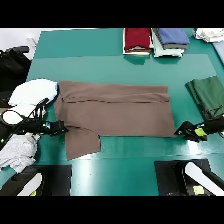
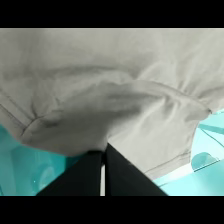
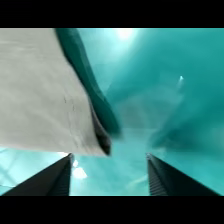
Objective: Fold the shirts.
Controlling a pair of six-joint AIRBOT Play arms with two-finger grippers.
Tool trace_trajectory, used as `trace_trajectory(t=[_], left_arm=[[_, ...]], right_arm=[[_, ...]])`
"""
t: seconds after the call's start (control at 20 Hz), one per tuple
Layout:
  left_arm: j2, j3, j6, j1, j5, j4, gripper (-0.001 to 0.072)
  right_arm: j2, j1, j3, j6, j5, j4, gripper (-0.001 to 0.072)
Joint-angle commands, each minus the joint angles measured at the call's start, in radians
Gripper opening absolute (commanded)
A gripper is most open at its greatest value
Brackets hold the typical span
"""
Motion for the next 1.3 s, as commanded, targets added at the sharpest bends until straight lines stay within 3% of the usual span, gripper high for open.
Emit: trace_trajectory(t=[0.0,0.1,0.25,0.3,0.45,0.65,0.85,1.0,1.25], left_arm=[[0.001,0.004,0.001,0.0,0.004,0.002,0.0023],[0.001,0.004,0.001,0.0,0.004,0.003,0.0023],[0.001,0.013,0.004,0.0,-0.018,0.087,0.0022],[0.001,0.024,-0.001,0.0,-0.039,0.115,0.0021],[0.018,0.06,-0.001,0.0,-0.105,0.148,0.0021],[0.192,0.059,-0.057,0.0,-0.212,0.154,0.0021],[0.318,0.11,-0.106,0.0,-0.342,0.148,0.0021],[0.261,0.216,-0.076,0.0,-0.261,0.147,0.0022],[0.042,0.323,0.019,0.0,-0.028,0.147,0.0022]], right_arm=[[-0.056,0.035,-0.051,-0.022,-0.069,0.096,0.0479],[-0.076,0.132,-0.016,-0.022,-0.103,0.095,0.0415],[-0.059,0.271,0.051,-0.022,-0.123,0.064,0.0075],[-0.04,0.309,0.069,-0.019,-0.122,0.021,0.0015],[0.07,0.372,0.114,0.013,-0.073,-0.12,0.0014],[0.241,0.374,0.18,0.012,0.126,-0.264,0.0014],[0.366,0.374,0.22,0.014,0.167,-0.282,0.0013],[0.323,0.375,0.282,0.025,0.158,-0.279,0.0012],[0.079,0.375,0.423,0.027,0.045,-0.249,0.0013]])
